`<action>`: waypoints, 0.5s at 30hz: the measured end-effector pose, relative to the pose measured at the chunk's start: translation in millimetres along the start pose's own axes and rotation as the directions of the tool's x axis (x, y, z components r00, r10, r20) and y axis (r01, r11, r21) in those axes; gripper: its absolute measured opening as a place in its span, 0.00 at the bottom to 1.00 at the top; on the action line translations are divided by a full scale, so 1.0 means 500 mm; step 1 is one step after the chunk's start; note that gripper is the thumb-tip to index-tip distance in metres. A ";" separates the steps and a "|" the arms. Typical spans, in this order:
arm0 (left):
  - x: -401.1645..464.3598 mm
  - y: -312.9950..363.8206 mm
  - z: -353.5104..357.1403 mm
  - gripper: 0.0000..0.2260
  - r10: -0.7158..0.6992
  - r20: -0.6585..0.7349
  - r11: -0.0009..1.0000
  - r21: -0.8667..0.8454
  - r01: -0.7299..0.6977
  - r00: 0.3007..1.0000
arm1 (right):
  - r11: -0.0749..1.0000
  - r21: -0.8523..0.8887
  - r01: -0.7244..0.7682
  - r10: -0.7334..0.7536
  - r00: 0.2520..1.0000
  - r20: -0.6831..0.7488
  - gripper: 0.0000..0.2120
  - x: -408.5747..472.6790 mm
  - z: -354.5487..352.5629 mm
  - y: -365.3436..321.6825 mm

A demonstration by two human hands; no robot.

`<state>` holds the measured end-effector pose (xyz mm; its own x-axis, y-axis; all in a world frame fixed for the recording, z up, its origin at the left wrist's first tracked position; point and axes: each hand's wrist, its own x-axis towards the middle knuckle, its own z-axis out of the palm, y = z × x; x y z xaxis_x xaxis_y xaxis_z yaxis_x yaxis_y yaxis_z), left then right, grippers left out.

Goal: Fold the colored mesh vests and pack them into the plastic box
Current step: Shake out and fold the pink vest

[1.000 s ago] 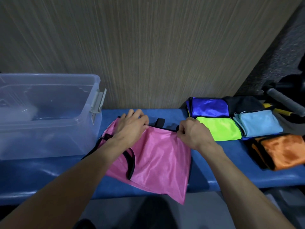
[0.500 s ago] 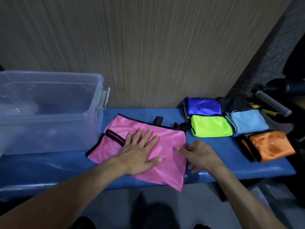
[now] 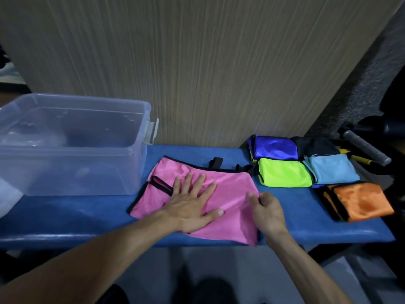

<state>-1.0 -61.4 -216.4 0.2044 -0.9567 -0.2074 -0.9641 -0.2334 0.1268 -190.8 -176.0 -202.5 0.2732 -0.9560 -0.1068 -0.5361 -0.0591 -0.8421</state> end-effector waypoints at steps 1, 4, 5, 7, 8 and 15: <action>-0.001 0.012 -0.001 0.40 -0.011 -0.004 1.000 -0.002 0.011 1.000 | 1.000 -0.001 -0.004 0.004 1.000 -0.023 0.14 0.000 -0.002 0.002; 0.010 0.024 -0.017 0.39 -0.031 -0.141 0.999 0.005 0.032 0.989 | 0.999 -0.033 0.019 -0.020 0.999 -0.046 0.12 -0.005 -0.002 0.012; 0.014 0.022 -0.023 0.38 -0.025 -0.185 1.000 0.010 0.028 0.982 | 0.999 -0.042 0.030 -0.032 0.999 -0.037 0.12 -0.006 -0.002 0.013; 0.022 0.012 -0.024 0.38 -0.007 -0.175 1.000 0.012 0.010 0.985 | 0.999 -0.042 0.032 -0.033 0.999 -0.023 0.12 -0.008 -0.003 0.015; 0.025 0.007 -0.020 0.39 -0.005 -0.140 1.000 0.023 0.008 0.990 | 1.000 -0.022 0.019 -0.019 1.000 -0.015 0.12 -0.007 -0.004 0.016; 0.043 0.006 -0.008 0.42 -0.013 -0.005 1.000 0.015 0.013 1.000 | 0.887 0.416 -0.202 0.120 0.969 0.215 0.06 -0.029 -0.017 -0.011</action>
<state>1.3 -83.3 -216.7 0.2174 -0.9544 -0.2044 -0.9639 -0.2429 0.1091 -198.9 -164.1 -191.8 0.3721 -0.8721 -0.3179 -0.1981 0.2600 -0.9451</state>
